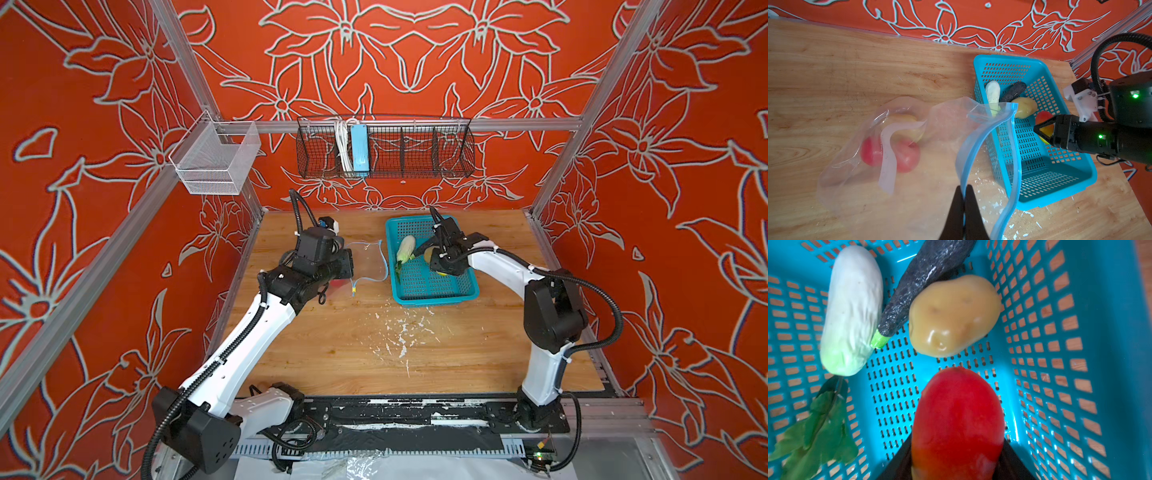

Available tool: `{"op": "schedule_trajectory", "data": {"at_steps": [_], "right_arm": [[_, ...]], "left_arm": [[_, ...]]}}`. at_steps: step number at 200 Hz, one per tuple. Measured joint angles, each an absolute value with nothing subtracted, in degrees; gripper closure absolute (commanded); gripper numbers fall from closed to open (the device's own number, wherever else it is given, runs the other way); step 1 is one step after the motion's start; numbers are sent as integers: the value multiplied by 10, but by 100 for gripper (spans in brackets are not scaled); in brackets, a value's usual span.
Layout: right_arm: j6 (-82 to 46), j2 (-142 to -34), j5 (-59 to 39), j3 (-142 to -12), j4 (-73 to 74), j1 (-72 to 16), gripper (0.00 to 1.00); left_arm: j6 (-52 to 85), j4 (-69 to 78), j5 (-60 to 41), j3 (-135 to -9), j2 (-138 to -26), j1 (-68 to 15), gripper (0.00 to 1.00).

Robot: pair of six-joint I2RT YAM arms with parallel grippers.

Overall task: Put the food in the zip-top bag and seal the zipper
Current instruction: 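Close the right gripper on the mango and lift it, then carry the held mango over the bag mouth beside the left gripper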

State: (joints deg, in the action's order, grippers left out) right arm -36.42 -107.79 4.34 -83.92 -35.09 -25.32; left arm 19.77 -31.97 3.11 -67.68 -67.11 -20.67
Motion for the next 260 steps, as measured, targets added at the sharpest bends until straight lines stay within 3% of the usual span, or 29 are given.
{"op": "schedule_trajectory", "data": {"at_steps": [260], "right_arm": [[-382,-918,-20,-751,-260,-302,67]], "left_arm": [[198,-320,31,-677,-671,-207,100]]}}
